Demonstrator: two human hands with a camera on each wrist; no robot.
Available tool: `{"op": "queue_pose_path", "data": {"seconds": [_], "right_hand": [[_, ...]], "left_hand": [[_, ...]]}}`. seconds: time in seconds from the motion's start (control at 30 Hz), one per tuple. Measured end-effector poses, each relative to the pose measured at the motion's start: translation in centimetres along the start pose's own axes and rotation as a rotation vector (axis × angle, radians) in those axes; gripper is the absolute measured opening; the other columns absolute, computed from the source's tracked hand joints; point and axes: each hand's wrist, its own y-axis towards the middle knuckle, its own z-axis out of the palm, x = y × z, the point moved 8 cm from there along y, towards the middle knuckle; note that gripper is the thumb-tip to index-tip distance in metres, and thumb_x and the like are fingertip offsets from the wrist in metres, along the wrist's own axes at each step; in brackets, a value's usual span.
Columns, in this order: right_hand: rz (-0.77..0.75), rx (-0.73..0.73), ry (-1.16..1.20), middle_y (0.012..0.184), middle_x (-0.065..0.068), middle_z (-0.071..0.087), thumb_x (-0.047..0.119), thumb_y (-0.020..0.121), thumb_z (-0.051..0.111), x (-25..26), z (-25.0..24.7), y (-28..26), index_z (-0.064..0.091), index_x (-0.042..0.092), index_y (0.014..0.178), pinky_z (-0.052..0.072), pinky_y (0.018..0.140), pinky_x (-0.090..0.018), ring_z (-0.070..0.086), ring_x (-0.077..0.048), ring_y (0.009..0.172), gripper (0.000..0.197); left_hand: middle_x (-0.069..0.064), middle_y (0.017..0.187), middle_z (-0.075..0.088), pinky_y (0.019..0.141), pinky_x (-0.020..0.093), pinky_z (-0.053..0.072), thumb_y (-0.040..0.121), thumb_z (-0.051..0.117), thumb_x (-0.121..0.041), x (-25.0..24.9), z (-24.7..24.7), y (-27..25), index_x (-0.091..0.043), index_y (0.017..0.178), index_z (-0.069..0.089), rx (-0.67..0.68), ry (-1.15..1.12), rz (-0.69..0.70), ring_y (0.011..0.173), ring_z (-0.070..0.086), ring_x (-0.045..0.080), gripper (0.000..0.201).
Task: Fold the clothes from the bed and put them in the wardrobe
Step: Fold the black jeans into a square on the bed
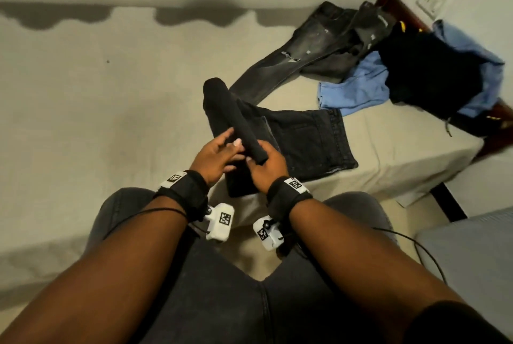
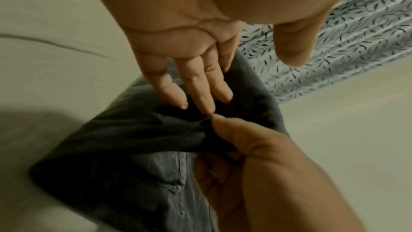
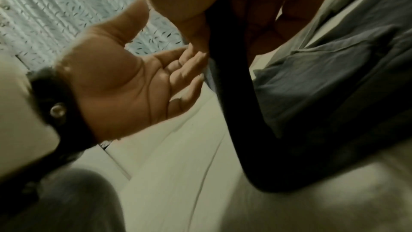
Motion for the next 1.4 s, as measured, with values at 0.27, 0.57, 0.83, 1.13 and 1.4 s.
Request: {"op": "queue_pose_path", "data": {"seconds": [0.27, 0.57, 0.83, 1.13, 1.4], "right_hand": [[0.333, -0.476, 0.162, 0.099, -0.008, 0.070, 0.010, 0.083, 0.072, -8.9, -18.1, 4.5, 0.068, 0.009, 0.114, 0.051, 0.086, -0.032, 0.067, -0.029, 0.097, 0.031], [0.811, -0.580, 0.219, 0.137, -0.010, 0.051, 0.057, 0.065, 0.083, -17.7, -18.5, 3.6, 0.037, 0.023, 0.143, 0.048, 0.103, -0.047, 0.058, -0.037, 0.117, 0.096], [0.778, -0.421, 0.809, 0.096, -0.009, 0.078, 0.033, 0.077, 0.078, -15.9, -15.0, 3.7, 0.073, 0.014, 0.110, 0.061, 0.082, -0.044, 0.074, -0.033, 0.087, 0.038], [0.338, -0.507, 1.064, 0.123, -0.012, 0.071, 0.012, 0.086, 0.076, -5.6, -14.3, 4.8, 0.062, 0.016, 0.133, 0.056, 0.093, -0.055, 0.069, -0.035, 0.111, 0.049], [-0.270, -0.289, 0.592, 0.121, 0.000, 0.067, 0.000, 0.087, 0.074, 8.7, -8.8, 4.9, 0.054, 0.014, 0.128, 0.050, 0.100, -0.024, 0.066, 0.000, 0.108, 0.048]], "left_hand": [[-0.013, 0.083, 0.072, 0.084, 0.026, 0.052, 0.089, 0.077, -0.022, 4.3, 2.1, 2.3, -0.038, 0.123, 0.063, 0.139, 0.447, 0.026, 0.076, 0.068, 0.007, 0.040], [-0.016, 0.082, 0.072, 0.079, 0.017, 0.045, 0.090, 0.075, -0.028, 6.1, 1.9, 3.2, -0.034, 0.124, 0.064, 0.103, 0.554, -0.038, 0.072, 0.065, -0.006, 0.036], [-0.014, 0.086, 0.073, 0.083, 0.021, 0.044, 0.090, 0.075, -0.036, 6.4, -0.1, 2.3, -0.031, 0.127, 0.065, 0.030, 0.642, -0.114, 0.089, 0.066, 0.000, 0.039], [-0.013, 0.091, 0.072, 0.090, 0.027, 0.041, 0.089, 0.075, -0.040, 5.0, -2.6, 1.6, -0.031, 0.128, 0.065, -0.055, 0.630, -0.089, 0.093, 0.063, 0.004, 0.040], [-0.005, 0.094, 0.072, 0.084, 0.031, 0.050, 0.092, 0.067, -0.051, 3.2, -8.7, -1.2, -0.040, 0.105, 0.069, -0.197, 0.487, -0.029, 0.083, 0.068, 0.014, 0.017]]}}
